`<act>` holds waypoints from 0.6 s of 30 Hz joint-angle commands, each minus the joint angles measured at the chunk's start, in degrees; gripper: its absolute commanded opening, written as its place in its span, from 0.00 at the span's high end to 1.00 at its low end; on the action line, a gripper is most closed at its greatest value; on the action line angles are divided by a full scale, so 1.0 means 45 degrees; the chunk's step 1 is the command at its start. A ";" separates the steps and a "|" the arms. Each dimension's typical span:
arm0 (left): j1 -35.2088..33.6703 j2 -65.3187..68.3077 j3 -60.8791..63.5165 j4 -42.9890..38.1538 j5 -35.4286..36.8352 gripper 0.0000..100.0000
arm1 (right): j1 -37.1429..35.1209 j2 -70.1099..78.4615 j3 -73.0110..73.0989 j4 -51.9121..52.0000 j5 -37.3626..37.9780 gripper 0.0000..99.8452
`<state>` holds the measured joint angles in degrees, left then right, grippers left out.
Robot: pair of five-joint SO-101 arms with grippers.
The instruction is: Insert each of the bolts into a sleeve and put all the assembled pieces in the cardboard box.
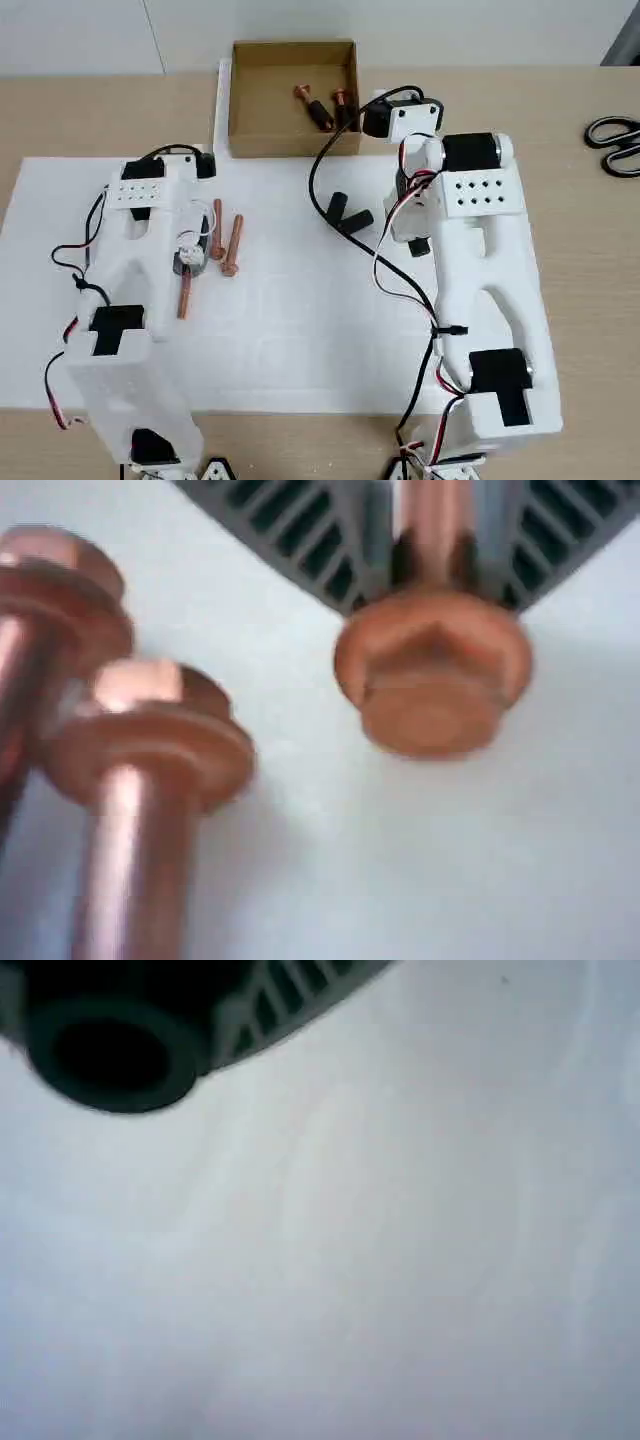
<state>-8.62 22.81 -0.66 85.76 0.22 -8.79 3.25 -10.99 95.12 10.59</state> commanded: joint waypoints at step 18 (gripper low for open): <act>-0.0371 -0.0098 0.1690 -0.2911 -0.0098 0.93 | 0.0029 -0.0635 -0.0508 0.0029 -0.0117 1.00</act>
<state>-9.85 22.29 5.14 75.65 0.22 -8.79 3.25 -10.99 95.12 10.59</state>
